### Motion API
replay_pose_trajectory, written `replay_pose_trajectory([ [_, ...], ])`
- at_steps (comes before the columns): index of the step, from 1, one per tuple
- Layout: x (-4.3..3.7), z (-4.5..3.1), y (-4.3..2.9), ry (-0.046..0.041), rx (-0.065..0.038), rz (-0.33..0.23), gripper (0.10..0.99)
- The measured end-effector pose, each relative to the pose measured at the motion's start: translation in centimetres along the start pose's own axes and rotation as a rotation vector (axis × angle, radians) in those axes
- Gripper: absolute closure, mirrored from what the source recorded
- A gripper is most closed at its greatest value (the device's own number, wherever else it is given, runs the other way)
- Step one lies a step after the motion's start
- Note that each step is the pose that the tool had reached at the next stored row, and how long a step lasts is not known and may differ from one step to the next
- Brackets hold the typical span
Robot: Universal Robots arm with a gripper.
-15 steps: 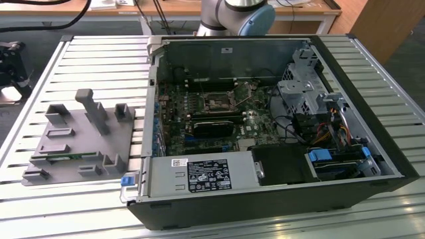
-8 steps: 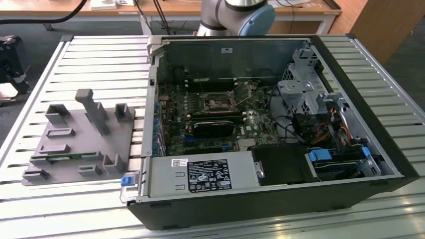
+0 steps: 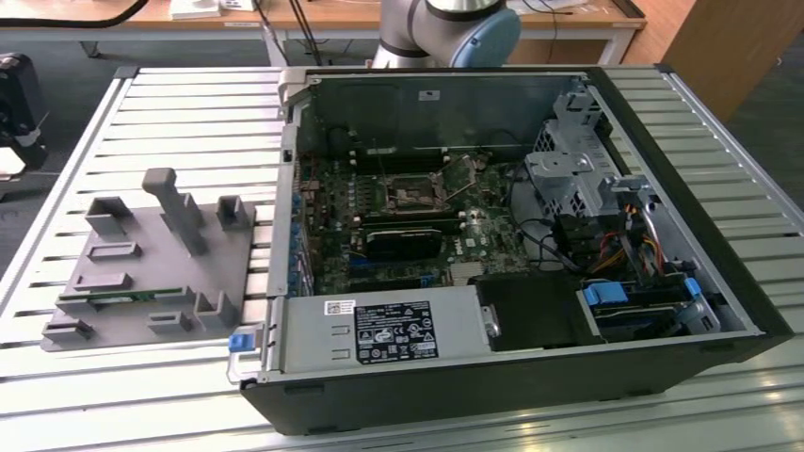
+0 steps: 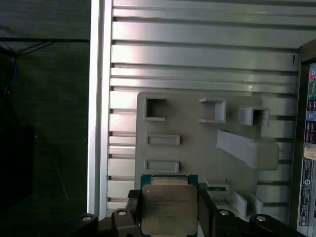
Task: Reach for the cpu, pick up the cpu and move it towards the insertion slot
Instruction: 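Pick up the cpu and move it towards the insertion slot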
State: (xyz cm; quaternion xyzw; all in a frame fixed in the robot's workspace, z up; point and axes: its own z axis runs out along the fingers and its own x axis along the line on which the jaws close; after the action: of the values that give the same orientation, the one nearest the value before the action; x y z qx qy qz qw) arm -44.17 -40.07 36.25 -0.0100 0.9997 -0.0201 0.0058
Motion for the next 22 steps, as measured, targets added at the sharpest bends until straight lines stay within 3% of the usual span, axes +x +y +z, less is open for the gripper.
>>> replay_pose_trajectory([
  [16,-0.02,-2.27,-0.05,0.0002,0.008,0.000,0.541],
  [22,-0.05,-3.74,-0.07,0.0003,0.012,0.000,0.541],
])
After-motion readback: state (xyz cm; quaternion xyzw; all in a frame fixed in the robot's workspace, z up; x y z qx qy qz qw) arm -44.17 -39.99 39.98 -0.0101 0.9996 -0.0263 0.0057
